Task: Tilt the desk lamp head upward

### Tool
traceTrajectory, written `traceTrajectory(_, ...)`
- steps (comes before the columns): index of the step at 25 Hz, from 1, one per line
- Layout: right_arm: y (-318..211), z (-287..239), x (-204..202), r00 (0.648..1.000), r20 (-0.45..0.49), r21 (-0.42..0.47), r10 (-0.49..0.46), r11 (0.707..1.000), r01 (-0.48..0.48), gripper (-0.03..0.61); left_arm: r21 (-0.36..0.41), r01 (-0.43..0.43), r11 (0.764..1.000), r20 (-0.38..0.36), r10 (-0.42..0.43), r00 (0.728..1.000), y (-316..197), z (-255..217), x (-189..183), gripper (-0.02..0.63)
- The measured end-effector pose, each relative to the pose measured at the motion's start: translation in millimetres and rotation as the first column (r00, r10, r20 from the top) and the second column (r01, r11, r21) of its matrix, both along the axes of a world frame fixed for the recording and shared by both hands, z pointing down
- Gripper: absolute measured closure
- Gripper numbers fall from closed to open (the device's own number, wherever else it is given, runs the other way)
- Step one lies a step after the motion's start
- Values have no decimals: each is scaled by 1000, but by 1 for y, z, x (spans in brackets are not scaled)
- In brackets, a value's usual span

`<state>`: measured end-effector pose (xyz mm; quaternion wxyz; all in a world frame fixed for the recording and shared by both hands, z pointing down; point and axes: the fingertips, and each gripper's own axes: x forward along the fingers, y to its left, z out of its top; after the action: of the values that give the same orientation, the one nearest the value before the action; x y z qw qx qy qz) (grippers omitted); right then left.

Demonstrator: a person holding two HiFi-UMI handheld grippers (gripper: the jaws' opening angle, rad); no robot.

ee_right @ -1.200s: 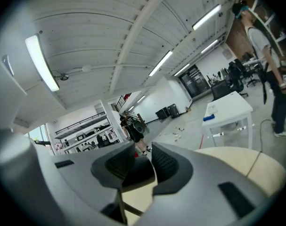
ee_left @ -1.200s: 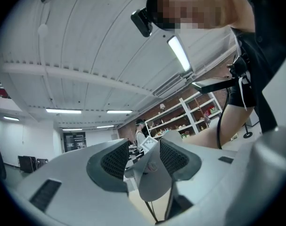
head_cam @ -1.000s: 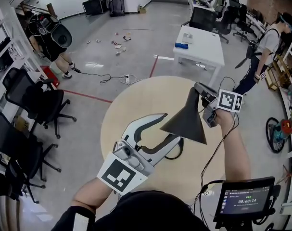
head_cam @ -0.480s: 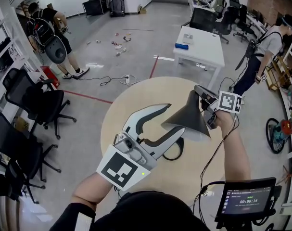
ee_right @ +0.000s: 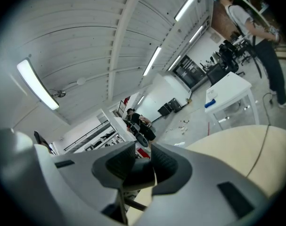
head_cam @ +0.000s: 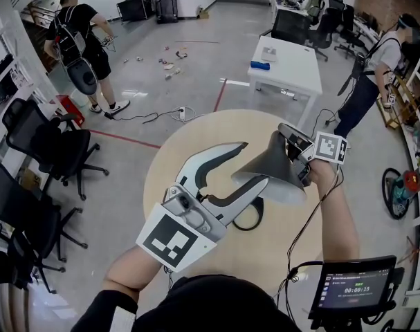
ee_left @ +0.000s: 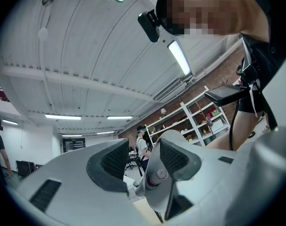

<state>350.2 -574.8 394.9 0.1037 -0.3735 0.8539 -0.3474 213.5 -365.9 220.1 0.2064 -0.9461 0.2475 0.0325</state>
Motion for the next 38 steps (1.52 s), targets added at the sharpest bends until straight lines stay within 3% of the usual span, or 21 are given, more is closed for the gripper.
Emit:
traceTrajectory(12,-2,-2,1,1000,8,-2,8,1000,-8,471,-94,-10,996,-84,2,996,-5,6,-2,399)
traceTrajectory(26,-5,-2,7,999,-1,1,32,999,-32,471,-129,3,992,-87,-14,996,-9,11,1,399)
traceTrajectory(31,-11,-2,10,997,14,14,79,997,-79,471,-139,12,990,-80,-24,997,-12,17,2,399)
traceTrajectory(38,-10,-1,22,982,-107,104,155,984,-144,471,-91,-14,996,-115,4,993,-14,13,13,399)
